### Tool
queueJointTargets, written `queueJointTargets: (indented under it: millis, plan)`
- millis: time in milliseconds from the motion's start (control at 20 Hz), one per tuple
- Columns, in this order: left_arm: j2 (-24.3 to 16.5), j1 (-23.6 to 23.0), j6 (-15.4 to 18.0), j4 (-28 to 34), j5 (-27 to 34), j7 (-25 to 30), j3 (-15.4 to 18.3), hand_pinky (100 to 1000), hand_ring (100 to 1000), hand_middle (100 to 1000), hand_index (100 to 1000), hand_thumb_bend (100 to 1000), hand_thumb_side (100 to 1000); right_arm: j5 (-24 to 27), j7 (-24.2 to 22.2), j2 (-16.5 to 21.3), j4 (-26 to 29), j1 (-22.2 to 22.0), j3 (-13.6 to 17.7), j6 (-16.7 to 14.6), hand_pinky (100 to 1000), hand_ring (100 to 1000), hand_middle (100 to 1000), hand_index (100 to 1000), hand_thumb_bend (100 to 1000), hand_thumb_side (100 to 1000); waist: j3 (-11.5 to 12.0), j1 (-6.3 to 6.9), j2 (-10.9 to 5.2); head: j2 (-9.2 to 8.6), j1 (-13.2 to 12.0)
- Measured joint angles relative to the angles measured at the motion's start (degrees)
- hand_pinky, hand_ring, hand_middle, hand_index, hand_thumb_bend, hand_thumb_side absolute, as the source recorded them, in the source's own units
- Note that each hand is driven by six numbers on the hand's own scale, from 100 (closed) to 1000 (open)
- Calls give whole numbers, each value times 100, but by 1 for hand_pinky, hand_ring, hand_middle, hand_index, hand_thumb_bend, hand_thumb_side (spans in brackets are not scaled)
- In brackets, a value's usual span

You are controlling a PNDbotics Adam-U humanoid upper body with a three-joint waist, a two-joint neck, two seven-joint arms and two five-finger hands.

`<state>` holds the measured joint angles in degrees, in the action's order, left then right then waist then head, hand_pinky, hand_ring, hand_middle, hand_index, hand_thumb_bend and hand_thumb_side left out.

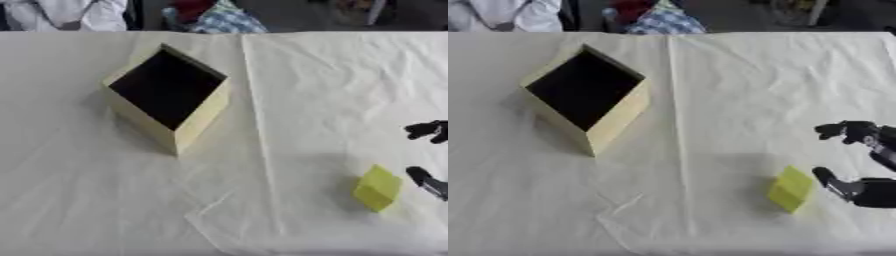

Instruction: Pick up objects on the table and place them in the box.

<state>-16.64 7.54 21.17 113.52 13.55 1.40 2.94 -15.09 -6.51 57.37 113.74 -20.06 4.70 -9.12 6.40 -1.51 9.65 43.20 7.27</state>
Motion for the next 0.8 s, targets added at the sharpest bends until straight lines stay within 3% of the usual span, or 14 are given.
queueJointTargets:
  millis: [100,300,800]
  plan:
    - [0,0,-4,0,0,4,-1,717,806,870,675,100,712,78,-93,63,0,63,-98,69,761,856,765,920,249,578,0,-1,0,0,2]
    - [0,0,-7,0,0,7,-1,717,806,870,674,100,712,156,-317,239,0,174,-229,149,769,860,776,926,298,683,3,-7,0,0,21]
    - [0,2,-27,0,0,27,-6,717,807,871,674,100,711,152,-734,448,0,347,-485,370,771,863,784,927,324,720,37,-20,22,0,52]
